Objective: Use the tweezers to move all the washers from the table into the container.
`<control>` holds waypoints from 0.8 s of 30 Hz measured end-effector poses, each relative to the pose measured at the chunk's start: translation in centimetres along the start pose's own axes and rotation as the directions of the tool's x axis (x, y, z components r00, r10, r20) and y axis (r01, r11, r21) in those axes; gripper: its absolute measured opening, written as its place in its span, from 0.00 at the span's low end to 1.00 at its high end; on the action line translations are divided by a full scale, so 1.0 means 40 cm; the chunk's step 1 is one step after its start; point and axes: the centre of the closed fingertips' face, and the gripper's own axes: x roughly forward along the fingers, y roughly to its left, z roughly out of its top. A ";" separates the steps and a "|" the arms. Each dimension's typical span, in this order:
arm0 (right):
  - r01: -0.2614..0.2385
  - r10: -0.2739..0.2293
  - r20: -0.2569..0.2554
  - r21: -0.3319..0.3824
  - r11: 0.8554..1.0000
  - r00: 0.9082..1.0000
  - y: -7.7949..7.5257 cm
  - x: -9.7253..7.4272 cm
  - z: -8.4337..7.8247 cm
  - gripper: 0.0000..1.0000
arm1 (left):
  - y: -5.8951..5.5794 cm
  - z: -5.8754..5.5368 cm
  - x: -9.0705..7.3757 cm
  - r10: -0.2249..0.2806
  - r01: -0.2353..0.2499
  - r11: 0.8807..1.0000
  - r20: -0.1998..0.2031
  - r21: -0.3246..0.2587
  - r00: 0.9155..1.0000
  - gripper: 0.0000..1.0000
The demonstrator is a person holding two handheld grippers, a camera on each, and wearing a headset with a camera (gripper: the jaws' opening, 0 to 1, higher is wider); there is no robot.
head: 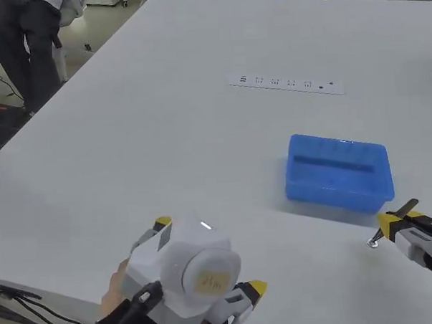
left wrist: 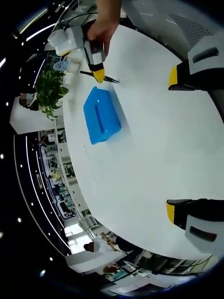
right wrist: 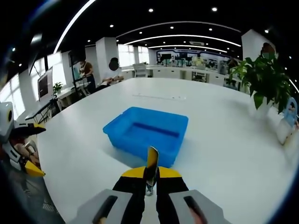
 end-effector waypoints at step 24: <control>-0.063 0.058 0.151 0.030 0.998 0.987 0.020 -0.050 0.205 0.03 | 0.008 0.005 -0.003 0.010 -0.010 1.000 0.013 -0.009 1.000 0.94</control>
